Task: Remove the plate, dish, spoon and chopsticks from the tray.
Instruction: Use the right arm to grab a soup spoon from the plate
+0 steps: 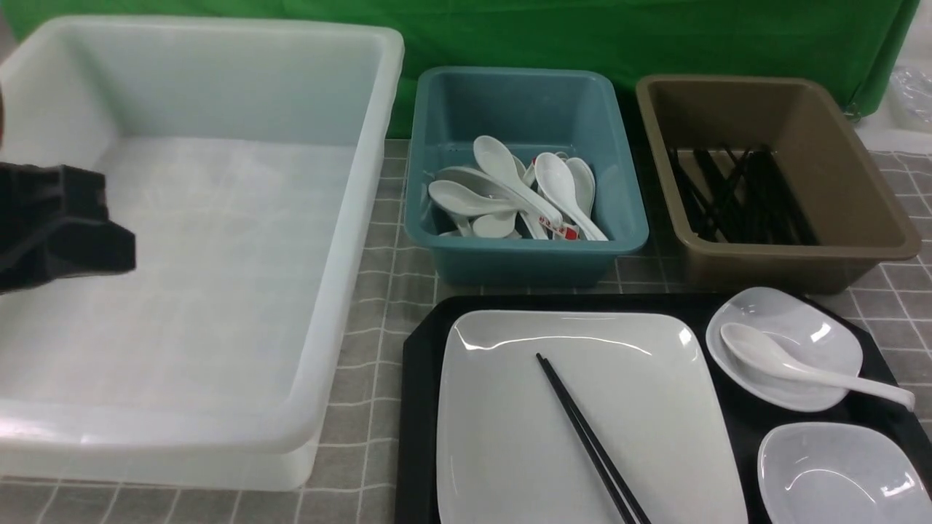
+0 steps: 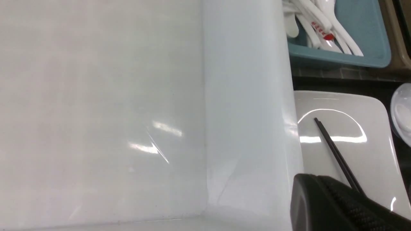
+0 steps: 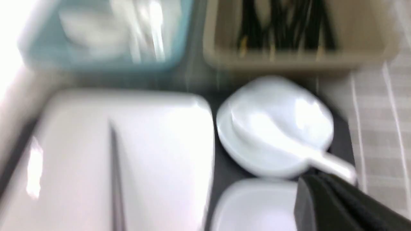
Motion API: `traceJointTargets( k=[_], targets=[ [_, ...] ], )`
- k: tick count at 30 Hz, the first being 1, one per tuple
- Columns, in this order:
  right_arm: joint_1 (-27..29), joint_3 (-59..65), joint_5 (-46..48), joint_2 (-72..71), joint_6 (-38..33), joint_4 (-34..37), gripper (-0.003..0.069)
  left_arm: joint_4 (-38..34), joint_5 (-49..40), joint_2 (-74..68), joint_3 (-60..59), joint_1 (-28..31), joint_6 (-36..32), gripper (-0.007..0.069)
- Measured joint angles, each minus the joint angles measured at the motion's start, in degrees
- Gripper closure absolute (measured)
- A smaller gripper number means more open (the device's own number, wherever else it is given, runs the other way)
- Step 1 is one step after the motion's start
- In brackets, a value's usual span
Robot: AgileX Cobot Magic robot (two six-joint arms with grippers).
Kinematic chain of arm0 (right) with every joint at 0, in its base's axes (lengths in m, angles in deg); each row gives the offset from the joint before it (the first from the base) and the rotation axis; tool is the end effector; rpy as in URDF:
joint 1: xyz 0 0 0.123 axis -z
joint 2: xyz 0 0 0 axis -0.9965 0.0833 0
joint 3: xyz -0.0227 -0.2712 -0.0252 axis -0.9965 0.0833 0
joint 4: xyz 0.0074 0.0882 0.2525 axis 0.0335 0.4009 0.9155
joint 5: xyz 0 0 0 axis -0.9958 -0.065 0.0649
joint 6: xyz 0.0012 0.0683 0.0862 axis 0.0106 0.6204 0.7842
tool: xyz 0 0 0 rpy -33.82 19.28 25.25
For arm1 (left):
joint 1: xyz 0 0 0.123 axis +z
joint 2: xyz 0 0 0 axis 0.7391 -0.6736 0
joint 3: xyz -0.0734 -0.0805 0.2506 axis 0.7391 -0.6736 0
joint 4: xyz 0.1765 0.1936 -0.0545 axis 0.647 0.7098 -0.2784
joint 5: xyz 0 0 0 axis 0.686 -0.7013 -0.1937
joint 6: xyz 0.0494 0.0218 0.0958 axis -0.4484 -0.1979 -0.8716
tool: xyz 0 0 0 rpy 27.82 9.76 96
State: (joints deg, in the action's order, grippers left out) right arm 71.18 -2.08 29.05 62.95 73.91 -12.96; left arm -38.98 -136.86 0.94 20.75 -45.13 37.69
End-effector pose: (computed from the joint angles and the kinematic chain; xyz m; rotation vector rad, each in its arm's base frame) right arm 0.1987 0.0446 0.3313 -0.1060 2.2411 0.1531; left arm 0.2186 -0.0332 0.3414 -0.0113 2.4012 -0.5157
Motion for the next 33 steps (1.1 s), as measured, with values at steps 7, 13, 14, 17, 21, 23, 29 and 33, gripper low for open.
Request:
traceJointTargets(
  k=[7,13,14,17,21,23,29,33],
  targets=[
    [1.64,-18.38,22.41,24.94,-17.91,0.77,0.0641,0.0,0.16,-4.29,0.11,-13.96,-0.07,0.0624],
    [3.56,-22.65,19.55,37.3,-22.37,0.57,0.0598,2.49,10.57,-10.0,0.37,-31.95,3.04,0.0624],
    [3.63,-22.7,17.31,39.5,-22.95,0.51,0.0557,2.69,13.54,-11.26,0.41,-35.15,3.09,0.0624],
    [3.63,-22.83,13.82,44.26,-24.93,0.51,0.0472,2.77,21.38,-14.68,0.44,-40.68,1.89,0.0624],
    [3.63,-22.83,11.55,49.65,-26.81,-0.63,0.0384,2.81,30.04,-20.04,1.0,-45.58,-3.52,0.0624],
    [3.63,-22.83,10.06,51.74,-26.48,-2.41,0.037,2.76,31.37,-22.53,1.86,-46.1,-4.71,0.0624],
    [3.63,-22.88,6.28,55.34,-22.73,-8.38,0.0333,2.81,32.35,-26.24,3.39,-46.1,-4.99,0.0624],
    [3.63,-22.88,5.13,57.03,-22.06,-9.33,0.0271,3.24,32.52,-26.74,3.41,-46.1,-5.21,0.0622]
  ],
)
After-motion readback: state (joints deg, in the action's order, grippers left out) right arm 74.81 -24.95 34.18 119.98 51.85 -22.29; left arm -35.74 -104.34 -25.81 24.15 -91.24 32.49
